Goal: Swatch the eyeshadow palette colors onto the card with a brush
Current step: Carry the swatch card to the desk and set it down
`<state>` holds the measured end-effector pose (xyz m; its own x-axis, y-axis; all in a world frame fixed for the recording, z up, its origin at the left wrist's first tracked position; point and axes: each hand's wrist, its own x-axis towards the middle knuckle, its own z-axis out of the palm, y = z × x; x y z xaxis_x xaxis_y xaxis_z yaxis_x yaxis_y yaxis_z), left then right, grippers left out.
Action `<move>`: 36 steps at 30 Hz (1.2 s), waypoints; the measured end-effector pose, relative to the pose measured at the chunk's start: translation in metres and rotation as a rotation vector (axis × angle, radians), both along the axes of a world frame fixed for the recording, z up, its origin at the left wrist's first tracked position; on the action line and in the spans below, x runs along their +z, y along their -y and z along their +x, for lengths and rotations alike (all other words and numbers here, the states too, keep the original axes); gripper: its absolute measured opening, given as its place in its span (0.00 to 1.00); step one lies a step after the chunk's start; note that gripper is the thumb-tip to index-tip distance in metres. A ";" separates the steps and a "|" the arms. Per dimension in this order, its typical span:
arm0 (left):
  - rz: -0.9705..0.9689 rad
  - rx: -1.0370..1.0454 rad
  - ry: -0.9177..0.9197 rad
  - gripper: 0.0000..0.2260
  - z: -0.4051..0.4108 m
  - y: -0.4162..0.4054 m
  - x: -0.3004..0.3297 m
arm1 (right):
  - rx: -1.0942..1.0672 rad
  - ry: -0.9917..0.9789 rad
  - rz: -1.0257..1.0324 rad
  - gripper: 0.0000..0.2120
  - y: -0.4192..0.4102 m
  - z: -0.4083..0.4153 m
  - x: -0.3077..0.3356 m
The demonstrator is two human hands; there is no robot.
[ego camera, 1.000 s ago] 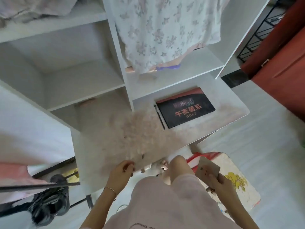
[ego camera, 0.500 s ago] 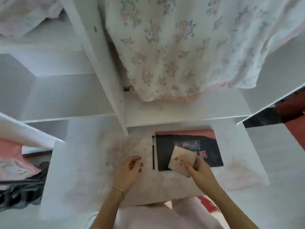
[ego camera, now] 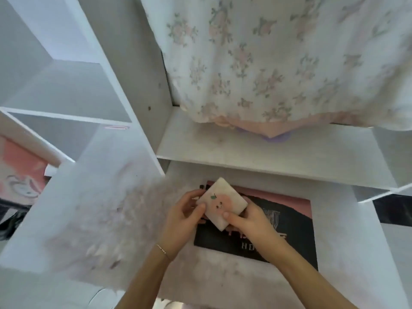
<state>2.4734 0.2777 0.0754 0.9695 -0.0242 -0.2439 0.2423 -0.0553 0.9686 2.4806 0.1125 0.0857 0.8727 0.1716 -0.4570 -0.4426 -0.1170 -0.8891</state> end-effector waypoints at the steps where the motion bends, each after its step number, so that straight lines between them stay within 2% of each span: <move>1: -0.018 0.041 0.037 0.10 -0.005 -0.001 -0.007 | -0.004 0.038 0.031 0.18 -0.001 -0.005 -0.007; 4: -0.059 0.172 0.136 0.08 -0.023 -0.006 -0.021 | -0.011 0.208 0.141 0.24 0.003 -0.022 -0.019; 7: -0.148 0.217 0.199 0.09 -0.061 0.001 -0.032 | 0.061 0.322 0.221 0.22 0.018 -0.055 -0.028; 9: -0.224 0.198 0.177 0.10 -0.068 0.002 -0.034 | 0.097 0.341 0.193 0.22 0.024 -0.057 -0.031; 12: -0.319 0.116 0.198 0.14 -0.100 0.011 -0.033 | 0.122 0.396 0.167 0.15 0.023 -0.085 -0.029; 14: -0.365 0.056 0.228 0.17 -0.118 0.014 -0.035 | 0.066 0.411 0.165 0.11 0.020 -0.099 -0.032; 17: -0.297 0.059 0.296 0.19 -0.141 0.012 -0.037 | 0.018 0.438 0.178 0.11 0.015 -0.116 -0.030; 19: -0.217 0.135 0.316 0.15 -0.150 0.012 -0.036 | 0.035 0.486 0.160 0.11 0.012 -0.124 -0.028; 21: -0.238 0.274 0.278 0.11 -0.154 0.012 -0.032 | 0.068 0.524 0.151 0.14 0.010 -0.130 -0.026; 23: -0.289 0.406 0.232 0.15 -0.151 0.006 -0.030 | 0.092 0.562 0.133 0.17 0.007 -0.132 -0.026; 28: -0.369 0.454 0.142 0.11 -0.133 -0.011 -0.027 | 0.137 0.646 -0.042 0.15 -0.006 -0.128 -0.032; 32: -0.225 0.528 0.101 0.10 -0.100 -0.034 -0.027 | 0.167 0.693 -0.146 0.13 -0.016 -0.113 -0.038; 34: -0.041 0.538 0.109 0.11 -0.087 -0.049 -0.029 | 0.178 0.723 -0.230 0.11 -0.014 -0.106 -0.039; 36: 0.182 0.495 0.141 0.14 -0.071 -0.063 -0.035 | 0.204 0.793 -0.398 0.10 -0.007 -0.089 -0.041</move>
<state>2.4020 0.3402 0.0404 0.8779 0.4739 -0.0681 0.1500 -0.1372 0.9791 2.3916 0.1200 0.0442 0.9263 0.3156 0.2060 0.3449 -0.4893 -0.8010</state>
